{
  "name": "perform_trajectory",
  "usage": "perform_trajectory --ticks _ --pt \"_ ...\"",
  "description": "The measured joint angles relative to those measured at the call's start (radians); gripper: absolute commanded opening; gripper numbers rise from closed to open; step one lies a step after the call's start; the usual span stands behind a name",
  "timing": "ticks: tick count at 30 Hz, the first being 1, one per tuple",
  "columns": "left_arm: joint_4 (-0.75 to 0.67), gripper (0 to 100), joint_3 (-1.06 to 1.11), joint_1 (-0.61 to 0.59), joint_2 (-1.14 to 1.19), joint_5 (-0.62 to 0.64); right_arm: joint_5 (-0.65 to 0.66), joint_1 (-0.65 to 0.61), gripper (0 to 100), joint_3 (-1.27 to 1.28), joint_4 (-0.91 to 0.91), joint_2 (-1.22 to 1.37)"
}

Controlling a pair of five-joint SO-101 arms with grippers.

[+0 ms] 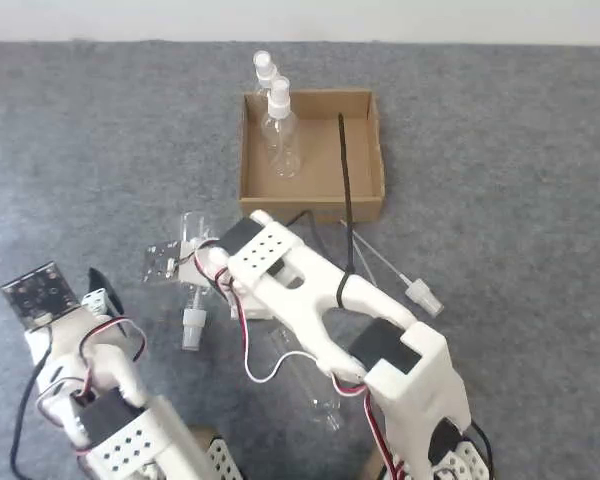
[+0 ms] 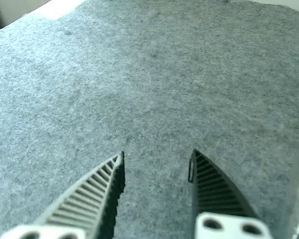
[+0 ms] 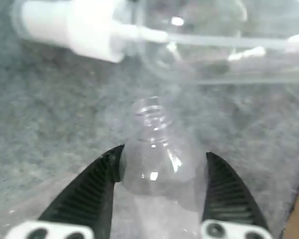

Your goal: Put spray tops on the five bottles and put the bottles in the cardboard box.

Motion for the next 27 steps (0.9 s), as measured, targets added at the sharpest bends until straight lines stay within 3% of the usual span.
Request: perform_trajectory --ticks 12,27 --pt "0.0 20 0.0 0.0 0.0 0.0 -0.123 0.041 12.5 -0.025 0.003 -0.077" --pt "0.0 20 0.0 0.018 0.0 0.0 -0.201 0.046 12.6 -0.025 0.298 -0.393"
